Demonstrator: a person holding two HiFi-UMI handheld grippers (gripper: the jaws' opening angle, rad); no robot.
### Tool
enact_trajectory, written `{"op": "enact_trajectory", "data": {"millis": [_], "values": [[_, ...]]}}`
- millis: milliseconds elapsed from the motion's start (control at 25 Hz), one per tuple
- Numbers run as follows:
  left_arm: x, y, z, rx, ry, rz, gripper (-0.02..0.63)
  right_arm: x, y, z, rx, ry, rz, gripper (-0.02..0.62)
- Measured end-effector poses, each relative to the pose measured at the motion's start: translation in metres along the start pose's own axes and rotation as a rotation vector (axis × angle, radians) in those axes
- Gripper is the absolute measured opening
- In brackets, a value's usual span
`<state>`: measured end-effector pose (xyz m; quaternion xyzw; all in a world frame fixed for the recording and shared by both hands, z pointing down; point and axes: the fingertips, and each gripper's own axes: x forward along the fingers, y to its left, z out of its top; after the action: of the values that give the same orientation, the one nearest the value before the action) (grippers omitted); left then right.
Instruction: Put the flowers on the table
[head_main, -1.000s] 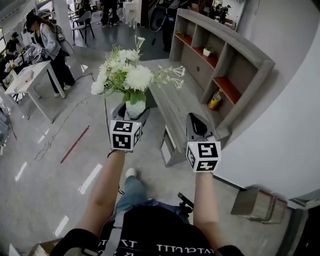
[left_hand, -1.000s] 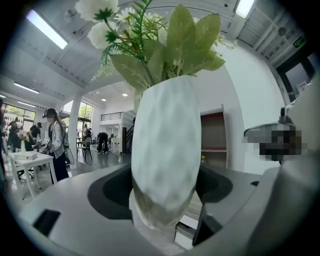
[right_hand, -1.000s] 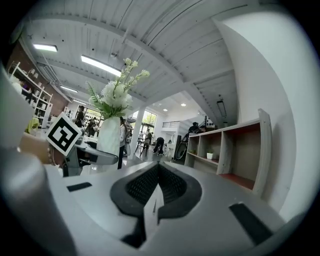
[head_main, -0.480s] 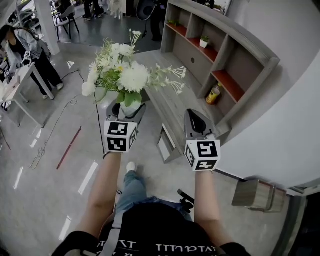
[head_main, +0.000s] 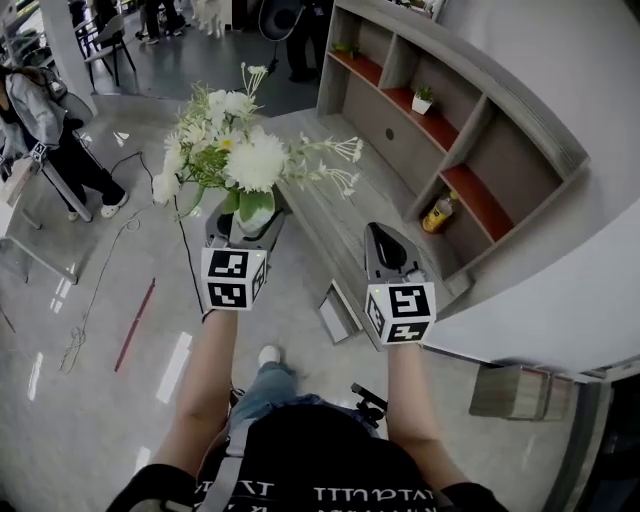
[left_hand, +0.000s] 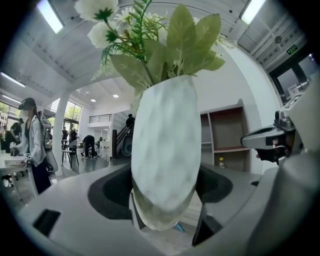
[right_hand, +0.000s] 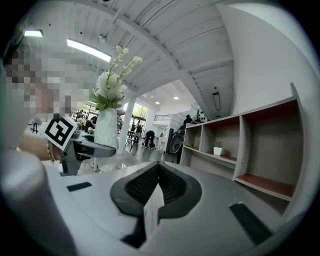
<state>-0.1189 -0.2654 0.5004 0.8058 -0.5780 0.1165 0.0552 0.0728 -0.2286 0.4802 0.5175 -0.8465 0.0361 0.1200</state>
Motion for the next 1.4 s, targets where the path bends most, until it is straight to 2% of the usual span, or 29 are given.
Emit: {"op": "enact_trajectory", "data": {"millis": [200,920,1280,1400], "values": [[-0.001,0.002,-0.002,0.007,-0.004,0.026,0.37,0.007,-0.003,0.0,0.007,-0.022,0.024,0.014],[0.011,0.003,0.004,0.02,-0.066,0.009,0.37,0.006,-0.017,0.002,-0.019,-0.084,-0.03,0.014],[0.012,0.002,0.006,0.025,-0.083,-0.014,0.37,0.008,-0.016,0.002,-0.022,-0.099,-0.039,0.014],[0.012,0.001,0.005,0.021,-0.065,-0.016,0.37,0.011,-0.014,0.001,-0.009,-0.083,-0.026,0.014]]}}
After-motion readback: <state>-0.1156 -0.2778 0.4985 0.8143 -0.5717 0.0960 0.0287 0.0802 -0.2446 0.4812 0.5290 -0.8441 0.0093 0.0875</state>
